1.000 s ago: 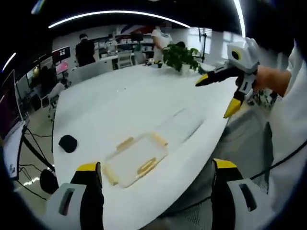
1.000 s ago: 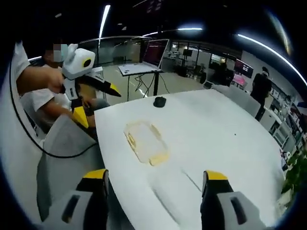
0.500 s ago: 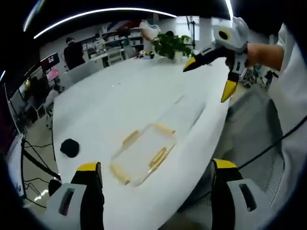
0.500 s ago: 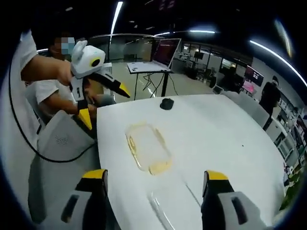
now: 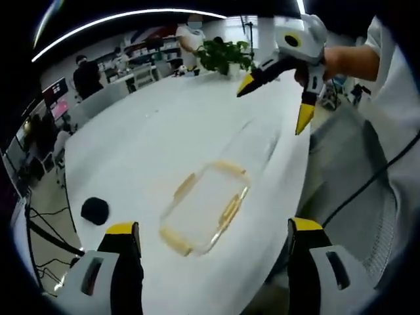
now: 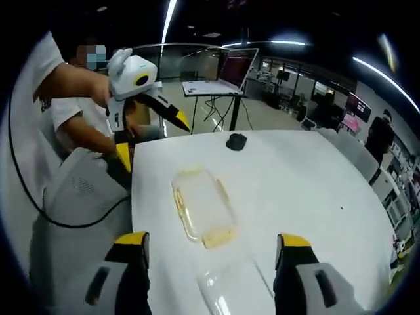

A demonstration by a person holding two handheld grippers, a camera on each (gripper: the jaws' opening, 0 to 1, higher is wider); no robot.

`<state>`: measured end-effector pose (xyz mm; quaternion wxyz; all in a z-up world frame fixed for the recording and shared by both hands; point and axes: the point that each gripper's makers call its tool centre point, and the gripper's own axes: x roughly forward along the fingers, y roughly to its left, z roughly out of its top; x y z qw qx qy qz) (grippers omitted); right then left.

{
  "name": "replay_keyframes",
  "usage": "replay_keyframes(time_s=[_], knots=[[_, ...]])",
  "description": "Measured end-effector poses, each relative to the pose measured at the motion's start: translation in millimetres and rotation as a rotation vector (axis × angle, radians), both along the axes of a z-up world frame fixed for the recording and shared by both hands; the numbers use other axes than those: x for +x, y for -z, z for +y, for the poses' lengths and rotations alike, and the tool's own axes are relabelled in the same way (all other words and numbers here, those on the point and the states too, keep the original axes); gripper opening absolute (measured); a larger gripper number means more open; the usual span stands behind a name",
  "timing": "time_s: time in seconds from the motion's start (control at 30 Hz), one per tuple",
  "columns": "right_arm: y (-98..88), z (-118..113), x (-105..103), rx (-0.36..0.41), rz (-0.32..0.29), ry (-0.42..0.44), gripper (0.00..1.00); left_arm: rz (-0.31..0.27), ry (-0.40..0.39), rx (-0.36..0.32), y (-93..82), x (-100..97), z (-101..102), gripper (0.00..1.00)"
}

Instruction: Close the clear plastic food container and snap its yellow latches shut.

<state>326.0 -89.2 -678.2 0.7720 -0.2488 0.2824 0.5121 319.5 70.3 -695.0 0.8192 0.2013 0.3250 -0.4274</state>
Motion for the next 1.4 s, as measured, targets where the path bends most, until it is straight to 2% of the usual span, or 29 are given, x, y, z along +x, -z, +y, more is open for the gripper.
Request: replay_keyframes(time_s=[0.23, 0.47, 0.63, 0.77, 0.93, 1.07, 1.3, 1.4], knots=[[11.6, 8.1, 4.7, -0.029, 0.006, -0.057, 0.73, 0.003, 0.064, -0.006, 4.6, 8.3, -0.5, 0.88], [22.3, 15.4, 12.4, -0.062, -0.003, -0.097, 0.73, 0.014, 0.121, 0.019, 14.1, 14.8, 1.3, 0.85], [30.4, 13.7, 19.6, -0.069, 0.009, -0.095, 0.72, 0.030, 0.144, 0.025, 19.4, 17.7, 2.0, 0.85], [37.0, 10.8, 21.6, -0.084, 0.020, -0.100, 0.70, 0.032, 0.166, 0.045, 25.9, 22.0, 4.6, 0.84], [44.3, 10.6, 23.6, -0.095, 0.028, -0.113, 0.70, 0.027, 0.186, 0.039, 29.7, 30.0, 6.3, 0.80], [48.9, 12.9, 25.4, -0.104, 0.030, -0.126, 0.69, 0.021, 0.239, 0.093, 38.8, 31.5, 10.9, 0.78], [63.8, 16.5, 24.8, -0.155, 0.045, -0.168, 0.67, 0.034, 0.285, 0.108, 48.1, 37.4, 17.0, 0.75], [70.9, 18.5, 25.9, -0.159, 0.053, -0.179, 0.66, 0.045, 0.299, 0.124, 52.8, 38.5, 21.4, 0.70]])
